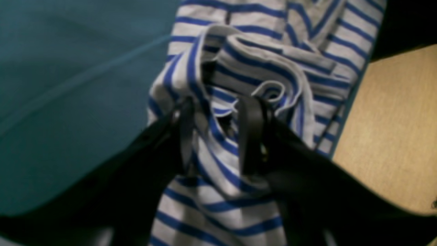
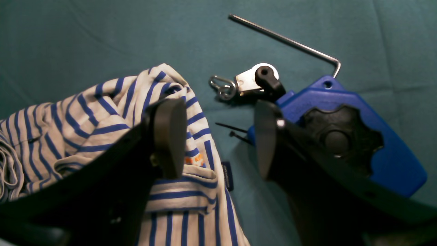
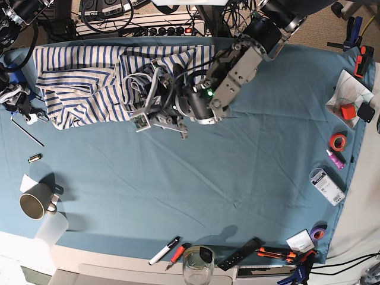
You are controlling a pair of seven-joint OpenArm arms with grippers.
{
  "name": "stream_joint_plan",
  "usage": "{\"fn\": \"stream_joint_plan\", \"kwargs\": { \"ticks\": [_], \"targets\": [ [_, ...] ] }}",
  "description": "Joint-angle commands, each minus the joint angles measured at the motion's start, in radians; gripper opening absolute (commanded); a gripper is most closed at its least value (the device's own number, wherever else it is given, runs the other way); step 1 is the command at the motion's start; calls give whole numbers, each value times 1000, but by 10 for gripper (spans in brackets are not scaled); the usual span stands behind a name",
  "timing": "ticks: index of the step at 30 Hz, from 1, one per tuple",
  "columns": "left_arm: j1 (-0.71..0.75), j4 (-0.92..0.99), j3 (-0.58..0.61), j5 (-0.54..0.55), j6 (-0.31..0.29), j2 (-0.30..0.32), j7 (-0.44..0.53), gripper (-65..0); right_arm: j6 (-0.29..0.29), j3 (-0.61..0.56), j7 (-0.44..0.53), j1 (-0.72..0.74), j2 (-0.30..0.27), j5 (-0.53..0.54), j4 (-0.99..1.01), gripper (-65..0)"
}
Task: Fold the T-shirt properly
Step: 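Move the left gripper back to the shirt middle and grasp the fabric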
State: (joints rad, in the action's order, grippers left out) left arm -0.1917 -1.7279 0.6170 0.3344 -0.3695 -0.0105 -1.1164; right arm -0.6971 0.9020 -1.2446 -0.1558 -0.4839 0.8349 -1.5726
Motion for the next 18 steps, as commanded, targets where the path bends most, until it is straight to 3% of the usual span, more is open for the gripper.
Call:
{"fn": "stream_joint_plan", "kwargs": {
  "ticks": [1,7,13,18],
  "targets": [
    [-19,-19,3,-16,16,-11,36,-424,-1,8,26,7,-29,13,-17,-334],
    [-19,-19,3,-133,66,-8,128,-424,-1,8,26,7,-29,13,-17,-334],
    [-19,-19,3,-128,62,-8,82,-424,-1,8,26,7,-29,13,-17,-334],
    [-18,-18,3,-21,55,-9,93,-424,-1,8,26,7,-29,13,-17,-334]
  ]
}}
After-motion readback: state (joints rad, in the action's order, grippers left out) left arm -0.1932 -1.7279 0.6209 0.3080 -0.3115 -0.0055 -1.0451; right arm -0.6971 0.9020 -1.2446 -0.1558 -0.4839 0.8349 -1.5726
